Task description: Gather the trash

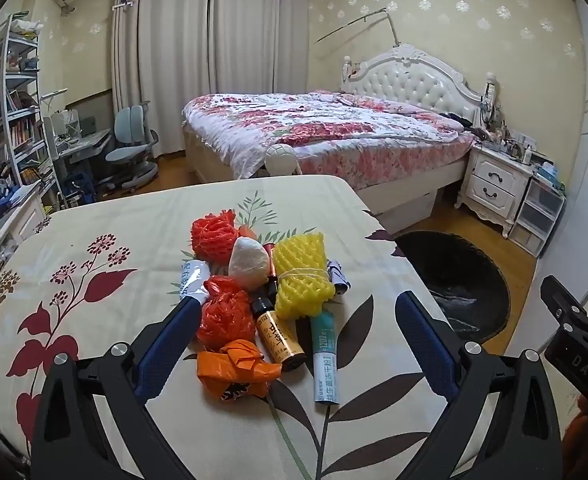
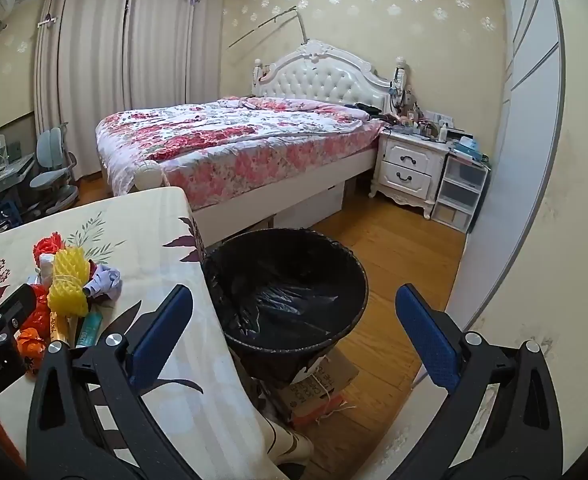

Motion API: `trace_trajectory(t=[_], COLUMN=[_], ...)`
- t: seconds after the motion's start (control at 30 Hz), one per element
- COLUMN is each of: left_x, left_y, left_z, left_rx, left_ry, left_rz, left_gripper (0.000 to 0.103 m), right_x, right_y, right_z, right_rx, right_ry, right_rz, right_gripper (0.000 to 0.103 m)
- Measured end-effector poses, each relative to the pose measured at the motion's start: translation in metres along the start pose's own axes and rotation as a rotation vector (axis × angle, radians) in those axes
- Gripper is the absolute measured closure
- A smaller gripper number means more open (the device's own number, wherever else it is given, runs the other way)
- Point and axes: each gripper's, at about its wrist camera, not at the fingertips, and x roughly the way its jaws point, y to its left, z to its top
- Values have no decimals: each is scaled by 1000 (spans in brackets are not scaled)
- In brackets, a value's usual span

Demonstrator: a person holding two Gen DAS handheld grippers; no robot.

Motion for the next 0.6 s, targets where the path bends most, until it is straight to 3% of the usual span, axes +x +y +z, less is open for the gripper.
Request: trace_trajectory(t=[0.6], left_x=[-8], left_y=[-10], left_z=[2], left_rx=[-5], left_ry=[16], left_rz=[-13], left_gripper=[6], right_x=[-1], right_y=[-11], right_z=[-1], right_rx=[21], right_ry=[21], right_rz=[4], right_gripper=[4])
